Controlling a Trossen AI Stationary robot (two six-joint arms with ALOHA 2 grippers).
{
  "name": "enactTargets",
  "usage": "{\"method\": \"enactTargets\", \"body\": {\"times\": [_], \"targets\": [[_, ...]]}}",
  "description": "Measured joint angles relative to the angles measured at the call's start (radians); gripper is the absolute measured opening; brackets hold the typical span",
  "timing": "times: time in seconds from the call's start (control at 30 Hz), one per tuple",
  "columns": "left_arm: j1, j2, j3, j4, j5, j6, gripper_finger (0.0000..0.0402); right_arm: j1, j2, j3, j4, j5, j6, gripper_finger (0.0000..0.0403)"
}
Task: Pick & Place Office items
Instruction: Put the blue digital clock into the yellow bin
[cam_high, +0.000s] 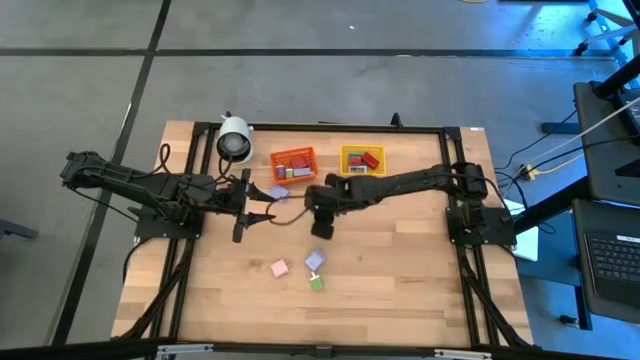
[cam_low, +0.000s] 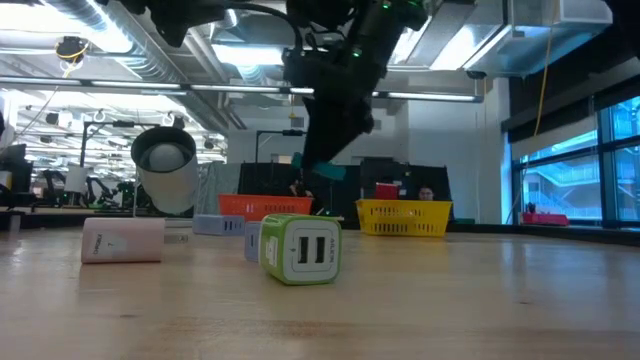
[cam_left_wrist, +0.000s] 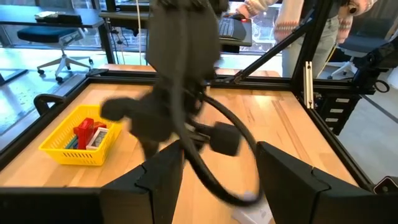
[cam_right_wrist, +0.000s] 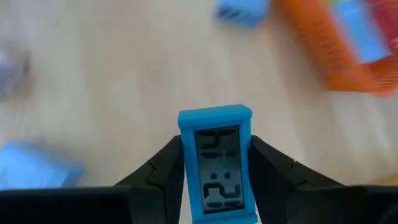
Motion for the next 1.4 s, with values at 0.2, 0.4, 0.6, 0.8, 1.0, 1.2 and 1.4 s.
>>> {"method": "enactTargets", "body": {"times": [0.2, 0.4, 0.6, 0.8, 1.0, 1.2, 1.4], "targets": [[0.0, 0.0, 0.0, -0.003, -0.019, -0.01, 0.0196, -0.1, -0.057, 0.015, 0.007, 0.05, 0.141, 0.0142], [0.0, 0.0, 0.0, -0.008, -0.053, -0.01, 0.0196, -0.192, -0.126, 0.015, 0.027, -0.007, 0.254, 0.0142], [0.0, 0.0, 0.0, -0.008, -0.124, -0.012, 0.0196, -0.248, -0.191, 0.015, 0.034, -0.021, 0.269, 0.0142], [0.0, 0.0, 0.0, -0.009, -0.168, -0.011, 0.0196, -0.313, -0.237, 0.015, 0.023, -0.013, 0.24, 0.0142], [0.0, 0.0, 0.0, -0.009, -0.166, -0.017, 0.0196, -0.38, -0.247, 0.015, -0.05, 0.018, 0.218, 0.0142], [0.0, 0.0, 0.0, -0.009, -0.166, -0.026, 0.0196, -0.448, -0.249, 0.0, -0.078, 0.02, 0.179, 0.0142], [0.0, 0.0, 0.0, -0.009, -0.166, -0.027, 0.0196, -0.529, -0.249, -0.117, -0.054, -0.004, 0.179, 0.0142]]}}
